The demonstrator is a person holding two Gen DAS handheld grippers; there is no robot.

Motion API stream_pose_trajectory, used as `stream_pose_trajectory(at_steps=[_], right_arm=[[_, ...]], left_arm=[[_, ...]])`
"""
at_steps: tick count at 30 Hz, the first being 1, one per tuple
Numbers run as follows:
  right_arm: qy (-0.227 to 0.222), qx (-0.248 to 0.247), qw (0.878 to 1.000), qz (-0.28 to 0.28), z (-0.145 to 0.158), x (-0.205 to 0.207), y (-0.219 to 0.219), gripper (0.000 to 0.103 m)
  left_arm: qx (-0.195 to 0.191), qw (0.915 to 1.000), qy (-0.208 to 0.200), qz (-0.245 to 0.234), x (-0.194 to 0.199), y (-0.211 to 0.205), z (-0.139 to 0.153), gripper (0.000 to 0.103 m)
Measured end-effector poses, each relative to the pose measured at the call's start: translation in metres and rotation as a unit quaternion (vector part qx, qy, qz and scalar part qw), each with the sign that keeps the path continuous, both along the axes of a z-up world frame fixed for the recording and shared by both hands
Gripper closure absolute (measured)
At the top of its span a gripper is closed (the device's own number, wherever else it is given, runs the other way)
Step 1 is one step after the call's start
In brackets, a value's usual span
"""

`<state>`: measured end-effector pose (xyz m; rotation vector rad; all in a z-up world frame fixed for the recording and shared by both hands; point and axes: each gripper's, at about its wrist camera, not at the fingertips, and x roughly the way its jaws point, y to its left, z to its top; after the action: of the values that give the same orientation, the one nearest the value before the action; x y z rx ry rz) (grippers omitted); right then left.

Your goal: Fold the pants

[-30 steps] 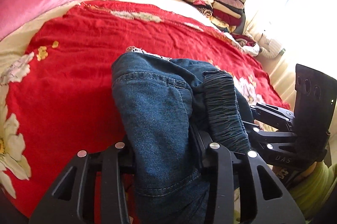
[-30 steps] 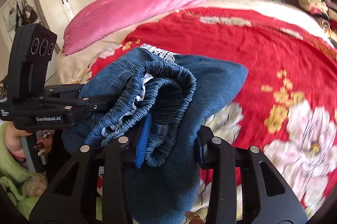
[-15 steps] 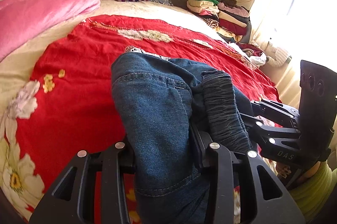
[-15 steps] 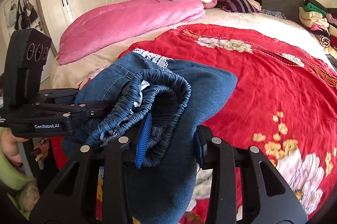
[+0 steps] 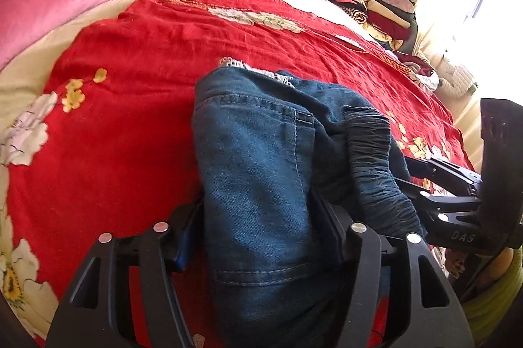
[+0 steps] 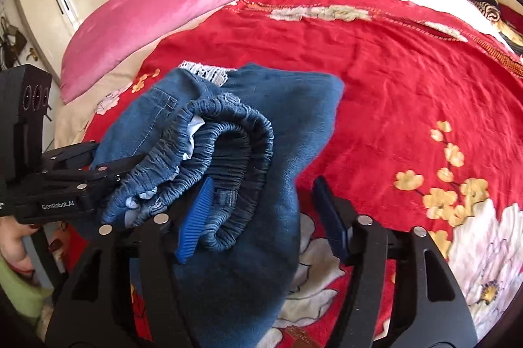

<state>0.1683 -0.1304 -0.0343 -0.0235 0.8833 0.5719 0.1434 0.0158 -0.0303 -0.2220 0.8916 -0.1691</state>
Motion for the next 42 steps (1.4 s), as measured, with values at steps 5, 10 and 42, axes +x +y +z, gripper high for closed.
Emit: stream_pose_trajectory(at_steps=[5, 10, 42], right_arm=[[-0.047, 0.006, 0.999, -0.014, 0.023, -0.027, -0.013, 0.029], [-0.104, 0.013, 0.994, -0.035, 0.05, -0.064, -0.033, 0.014], [-0.11, -0.041, 0.99, -0.077, 0.029, -0.149, -0.041, 0.009]], left_arm=[[0.014, 0.9991, -0.04, 0.003, -0.02, -0.002, 0.025, 0.03], [0.035, 0.9966, -0.074, 0.006, -0.051, -0.007, 0.053, 0.008], [0.035, 0.9977, -0.048, 0.032, -0.15, -0.007, 0.02, 0.004]])
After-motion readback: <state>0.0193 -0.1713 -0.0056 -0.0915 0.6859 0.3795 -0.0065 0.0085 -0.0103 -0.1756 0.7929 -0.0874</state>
